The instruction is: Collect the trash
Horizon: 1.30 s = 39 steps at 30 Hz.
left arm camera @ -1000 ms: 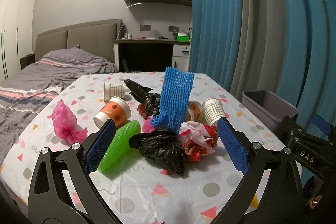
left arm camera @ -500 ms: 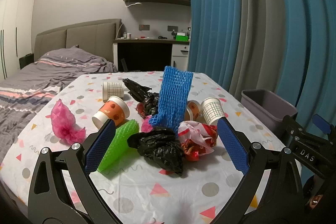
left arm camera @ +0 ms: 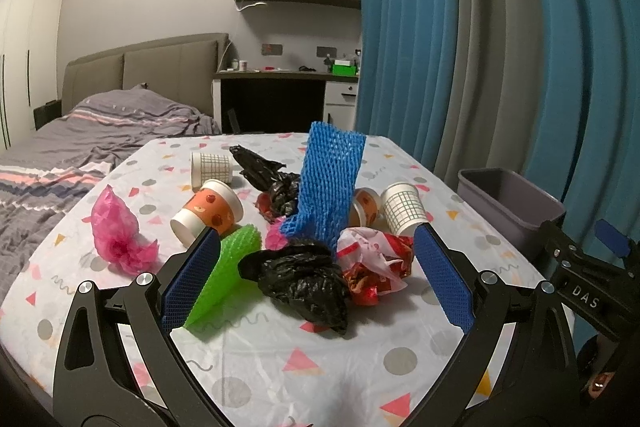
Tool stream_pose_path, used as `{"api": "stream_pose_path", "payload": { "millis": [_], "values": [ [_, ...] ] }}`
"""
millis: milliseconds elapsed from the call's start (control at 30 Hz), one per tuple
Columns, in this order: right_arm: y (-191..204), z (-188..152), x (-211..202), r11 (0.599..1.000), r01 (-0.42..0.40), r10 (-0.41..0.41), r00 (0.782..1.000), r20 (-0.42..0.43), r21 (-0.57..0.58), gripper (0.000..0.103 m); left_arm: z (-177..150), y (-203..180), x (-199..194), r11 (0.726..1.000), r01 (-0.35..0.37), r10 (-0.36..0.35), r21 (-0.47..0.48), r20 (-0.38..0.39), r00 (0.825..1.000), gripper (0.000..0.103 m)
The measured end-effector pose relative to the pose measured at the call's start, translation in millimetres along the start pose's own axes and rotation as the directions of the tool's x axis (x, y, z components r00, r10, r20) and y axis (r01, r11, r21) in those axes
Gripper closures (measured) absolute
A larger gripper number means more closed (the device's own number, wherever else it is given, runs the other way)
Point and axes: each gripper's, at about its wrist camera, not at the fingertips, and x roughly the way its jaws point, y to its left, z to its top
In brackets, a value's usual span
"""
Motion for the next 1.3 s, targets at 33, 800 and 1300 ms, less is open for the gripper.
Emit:
{"api": "stream_pose_path", "payload": {
  "millis": [33, 800, 1300],
  "values": [
    [0.3, -0.9, 0.6, 1.000, 0.000, 0.000, 1.000, -0.002, -0.001, 0.005, 0.7, 2.4, 1.1, 1.000, 0.005, -0.005, -0.003, -0.003, 1.000, 0.007],
    [61.2, -19.2, 25.2, 0.963, -0.261, 0.253, 0.962, -0.104, -0.064, 0.005, -9.7, 78.6, 7.6, 0.995, -0.052, 0.051, -0.084, -0.021, 0.998, 0.007],
    [139.0, -28.1, 58.0, 0.905, -0.408, 0.374, 0.899, -0.227, -0.124, 0.043, -14.7, 121.3, 4.8, 0.984, -0.111, 0.110, -0.138, -0.016, 0.994, 0.007]
  ]
}}
